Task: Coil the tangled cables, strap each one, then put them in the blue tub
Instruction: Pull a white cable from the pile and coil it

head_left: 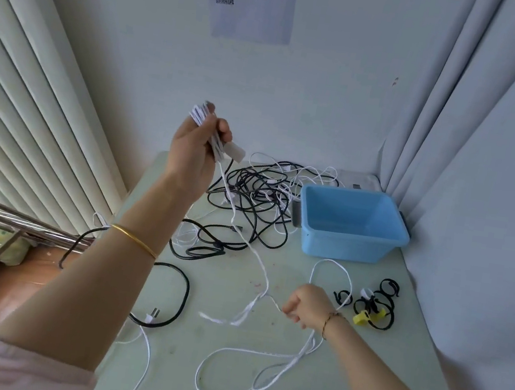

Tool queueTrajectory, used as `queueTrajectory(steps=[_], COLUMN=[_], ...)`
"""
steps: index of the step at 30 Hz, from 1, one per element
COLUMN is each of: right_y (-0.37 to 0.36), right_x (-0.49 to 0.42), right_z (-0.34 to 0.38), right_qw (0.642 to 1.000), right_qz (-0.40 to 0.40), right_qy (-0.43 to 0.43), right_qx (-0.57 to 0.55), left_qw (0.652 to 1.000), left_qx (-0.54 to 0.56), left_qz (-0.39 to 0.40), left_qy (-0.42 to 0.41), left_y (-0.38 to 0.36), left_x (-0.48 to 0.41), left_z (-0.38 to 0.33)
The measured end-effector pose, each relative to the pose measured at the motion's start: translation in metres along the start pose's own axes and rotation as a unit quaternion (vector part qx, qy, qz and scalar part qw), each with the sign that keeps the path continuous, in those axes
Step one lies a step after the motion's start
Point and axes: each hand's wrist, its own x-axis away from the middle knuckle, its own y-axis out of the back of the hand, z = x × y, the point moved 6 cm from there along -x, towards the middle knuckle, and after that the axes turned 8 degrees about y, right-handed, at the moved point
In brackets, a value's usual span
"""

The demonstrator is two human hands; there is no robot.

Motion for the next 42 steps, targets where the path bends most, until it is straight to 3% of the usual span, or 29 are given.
queueTrajectory(steps=[3,6,9,11,14,17,22,25,27,30,32,33,38,42], right_y=[-0.009,0.027,0.066,0.076,0.071,0.059,0.048,0.055,0.058,0.075,0.095,0.103,0.137,0.129], right_x=[-0.005,-0.006,0.002,0.011,0.01,0.006,0.022,0.035,0.043,0.049,0.05,0.049,0.045,0.034], right_z=[-0.016,0.027,0.099,0.143,0.169,0.159,0.16,0.166,0.168,0.159,0.152,0.15,0.144,0.134], right_qw=[0.985,0.965,0.961,0.935,0.925,0.92,0.926,0.941,0.948,0.948,0.941,0.937,0.895,0.893], right_qz=[0.046,-0.084,-0.232,-0.232,-0.218,-0.202,-0.147,-0.14,-0.118,-0.142,-0.197,-0.223,-0.344,-0.324], right_qy=[-0.042,-0.006,0.152,0.238,0.263,0.243,0.253,0.253,0.261,0.252,0.243,0.244,0.273,0.276], right_qx=[0.161,0.247,0.004,-0.125,-0.166,-0.231,-0.239,-0.175,-0.136,-0.134,-0.126,-0.113,-0.082,-0.146], left_qw=[0.998,0.993,0.982,0.971,0.957,0.962,0.99,0.987,0.947,0.841,0.771,0.757,0.781,0.871], left_qx=[-0.044,-0.073,-0.088,-0.085,-0.059,-0.022,0.01,-0.136,-0.319,-0.54,-0.636,-0.651,-0.577,-0.377], left_qz=[0.015,0.048,0.103,0.145,0.196,0.194,0.05,0.013,-0.01,0.005,0.036,0.056,0.151,0.149], left_qy=[0.03,0.081,0.135,0.169,0.207,0.192,0.135,0.08,0.019,-0.035,-0.001,0.033,0.185,0.276], left_y=[-0.004,-0.01,-0.021,-0.031,-0.04,-0.036,-0.005,-0.004,-0.004,-0.005,-0.006,-0.007,-0.019,-0.022], left_x=[0.004,0.012,0.018,0.023,0.031,0.028,0.016,0.023,0.025,0.025,0.03,0.033,0.05,0.05], left_z=[0.005,0.022,0.035,0.042,0.048,0.045,0.047,0.048,0.044,0.042,0.049,0.053,0.067,0.069])
